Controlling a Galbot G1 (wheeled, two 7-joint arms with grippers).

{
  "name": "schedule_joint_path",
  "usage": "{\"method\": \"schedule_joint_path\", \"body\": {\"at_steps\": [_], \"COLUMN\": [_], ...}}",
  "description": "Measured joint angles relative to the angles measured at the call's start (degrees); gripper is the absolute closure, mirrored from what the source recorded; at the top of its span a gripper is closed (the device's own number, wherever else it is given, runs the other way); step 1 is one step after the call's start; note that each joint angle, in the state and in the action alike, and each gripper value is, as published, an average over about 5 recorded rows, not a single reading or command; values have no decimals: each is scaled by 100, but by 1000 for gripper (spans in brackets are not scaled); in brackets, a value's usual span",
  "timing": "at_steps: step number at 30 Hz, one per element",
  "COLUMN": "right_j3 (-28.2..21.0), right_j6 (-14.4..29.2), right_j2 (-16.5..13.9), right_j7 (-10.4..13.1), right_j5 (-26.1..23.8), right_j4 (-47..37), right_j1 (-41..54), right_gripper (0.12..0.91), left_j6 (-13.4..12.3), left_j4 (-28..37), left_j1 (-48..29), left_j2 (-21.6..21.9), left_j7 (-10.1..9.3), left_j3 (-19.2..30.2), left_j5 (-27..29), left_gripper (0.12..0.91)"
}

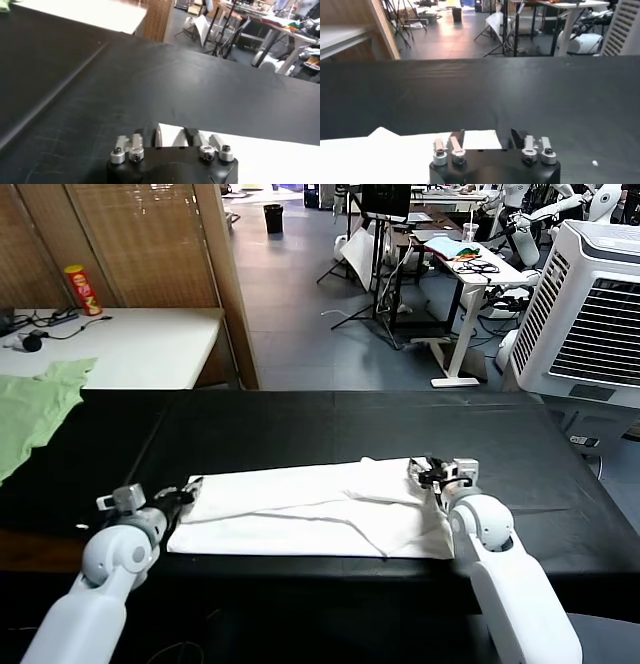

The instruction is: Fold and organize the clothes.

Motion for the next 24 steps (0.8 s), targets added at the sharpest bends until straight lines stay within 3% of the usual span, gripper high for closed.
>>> {"method": "schedule_joint_path", "body": {"at_steps": [2, 4, 9, 14, 17, 21, 24], "right_j3": [1, -1, -17, 27, 74, 169, 269], "right_j6": [129, 250, 369, 367, 377, 397, 359], "right_j2": [40, 80, 173, 143, 70, -79, -198], "right_j7": [30, 36, 2, -250, -459, -730, -762], "right_j5": [-85, -179, -277, -253, -229, -132, -85], "right_j4": [-26, -76, -271, -358, -292, -42, 245], "right_j1": [11, 47, 224, 286, 223, 23, -205], "right_gripper": [854, 897, 903, 900, 822, 613, 446], "left_j6": [-118, -256, -417, -445, -498, -627, -668], "left_j4": [39, 95, 299, 462, 474, 427, 356], "left_j1": [-31, -87, -312, -516, -536, -500, -441], "left_j2": [-12, -19, -74, -95, -69, 21, 102], "left_j7": [72, 143, 186, 305, 377, 399, 412], "left_j3": [42, 99, 258, 332, 338, 293, 220], "left_j5": [210, 462, 843, 1018, 1136, 1218, 1178], "left_gripper": [859, 903, 903, 897, 816, 594, 410]}}
